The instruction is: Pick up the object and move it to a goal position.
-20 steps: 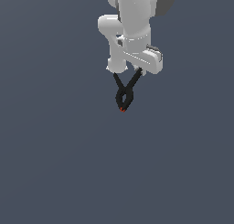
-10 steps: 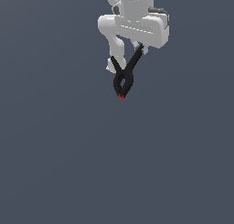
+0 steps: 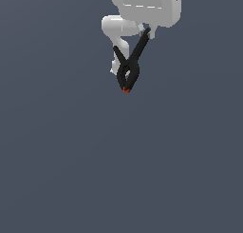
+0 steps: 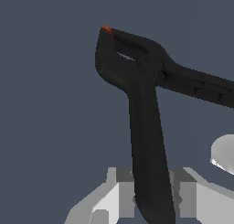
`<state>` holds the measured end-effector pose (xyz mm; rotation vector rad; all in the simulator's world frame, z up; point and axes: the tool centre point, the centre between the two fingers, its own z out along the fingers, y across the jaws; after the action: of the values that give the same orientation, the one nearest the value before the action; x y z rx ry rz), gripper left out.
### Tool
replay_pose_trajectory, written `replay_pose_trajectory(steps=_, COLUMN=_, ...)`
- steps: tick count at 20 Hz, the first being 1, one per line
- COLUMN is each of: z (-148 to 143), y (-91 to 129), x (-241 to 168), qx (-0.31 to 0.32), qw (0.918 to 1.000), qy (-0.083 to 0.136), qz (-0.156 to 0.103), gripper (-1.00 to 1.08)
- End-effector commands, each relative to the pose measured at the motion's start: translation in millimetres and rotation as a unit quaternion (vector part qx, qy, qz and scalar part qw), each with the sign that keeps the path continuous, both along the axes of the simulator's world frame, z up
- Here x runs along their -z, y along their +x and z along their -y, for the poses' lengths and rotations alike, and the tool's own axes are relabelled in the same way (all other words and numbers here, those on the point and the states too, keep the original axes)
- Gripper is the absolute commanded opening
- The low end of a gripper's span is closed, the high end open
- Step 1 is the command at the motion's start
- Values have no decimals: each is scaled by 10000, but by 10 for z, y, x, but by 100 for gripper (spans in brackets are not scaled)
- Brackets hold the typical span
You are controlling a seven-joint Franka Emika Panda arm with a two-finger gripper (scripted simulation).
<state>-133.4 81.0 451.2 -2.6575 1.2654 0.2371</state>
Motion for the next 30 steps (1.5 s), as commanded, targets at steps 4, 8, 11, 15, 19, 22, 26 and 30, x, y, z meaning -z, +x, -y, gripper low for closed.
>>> replay_pose_trajectory(steps=4, z=13, y=19, x=-126, qx=-3, qw=10000, qy=6, qz=12, gripper=-100)
replay_pose_trajectory(steps=8, z=15, y=18, x=-111, qx=-2, qw=10000, qy=6, qz=-2, gripper=-100)
replay_pose_trajectory(steps=11, z=35, y=24, x=-145, qx=-2, qw=10000, qy=6, qz=-2, gripper=-100)
replay_pose_trajectory(steps=15, z=97, y=41, x=-249, qx=-2, qw=10000, qy=6, qz=-2, gripper=-100)
replay_pose_trajectory(steps=19, z=195, y=69, x=-414, qx=-1, qw=10000, qy=3, qz=-2, gripper=-100)
replay_pose_trajectory(steps=22, z=285, y=98, x=-569, qx=1, qw=10000, qy=0, qz=-2, gripper=-100)
replay_pose_trajectory(steps=26, z=412, y=141, x=-787, qx=1, qw=10000, qy=0, qz=-2, gripper=-100)
replay_pose_trajectory(steps=30, z=501, y=175, x=-942, qx=1, qw=10000, qy=0, qz=-2, gripper=-100)
